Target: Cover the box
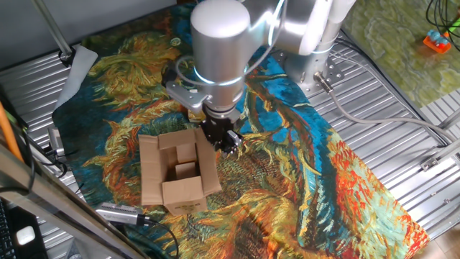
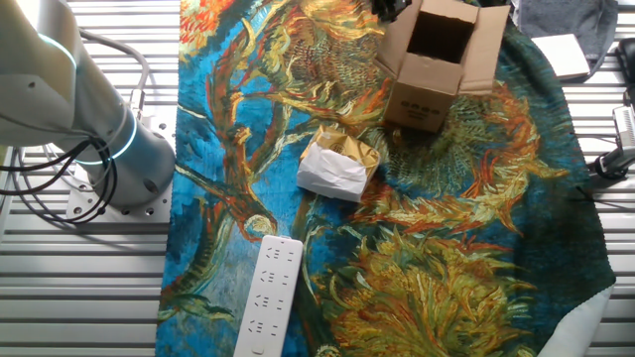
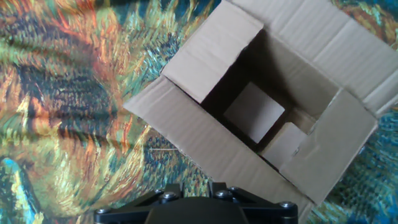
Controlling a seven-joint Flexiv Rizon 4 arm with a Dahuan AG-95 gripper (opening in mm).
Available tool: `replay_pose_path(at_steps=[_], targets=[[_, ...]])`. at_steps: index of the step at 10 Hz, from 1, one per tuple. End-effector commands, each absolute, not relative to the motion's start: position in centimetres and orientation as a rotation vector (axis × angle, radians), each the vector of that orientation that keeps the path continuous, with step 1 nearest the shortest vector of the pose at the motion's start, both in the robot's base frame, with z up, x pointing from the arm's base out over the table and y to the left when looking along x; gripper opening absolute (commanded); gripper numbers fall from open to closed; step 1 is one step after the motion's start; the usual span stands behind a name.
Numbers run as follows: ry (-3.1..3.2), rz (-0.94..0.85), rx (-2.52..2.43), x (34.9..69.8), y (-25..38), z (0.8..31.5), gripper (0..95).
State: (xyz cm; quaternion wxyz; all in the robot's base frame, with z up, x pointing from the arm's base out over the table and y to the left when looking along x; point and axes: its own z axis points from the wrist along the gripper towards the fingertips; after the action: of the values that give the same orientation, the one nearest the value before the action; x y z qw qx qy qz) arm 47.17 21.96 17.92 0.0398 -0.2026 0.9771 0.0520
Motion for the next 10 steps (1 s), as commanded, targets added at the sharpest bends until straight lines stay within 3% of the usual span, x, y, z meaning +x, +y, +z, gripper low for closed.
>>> replay_pose_path(at_steps=[1,6,10], targets=[[2.999,0.16,-0.633,47.2,21.5,18.6,19.0],[3.003,0.179,-0.631,48.5,20.9,19.3,19.0],[3.039,0.191,-0.591,46.1,21.5,21.0,19.0]])
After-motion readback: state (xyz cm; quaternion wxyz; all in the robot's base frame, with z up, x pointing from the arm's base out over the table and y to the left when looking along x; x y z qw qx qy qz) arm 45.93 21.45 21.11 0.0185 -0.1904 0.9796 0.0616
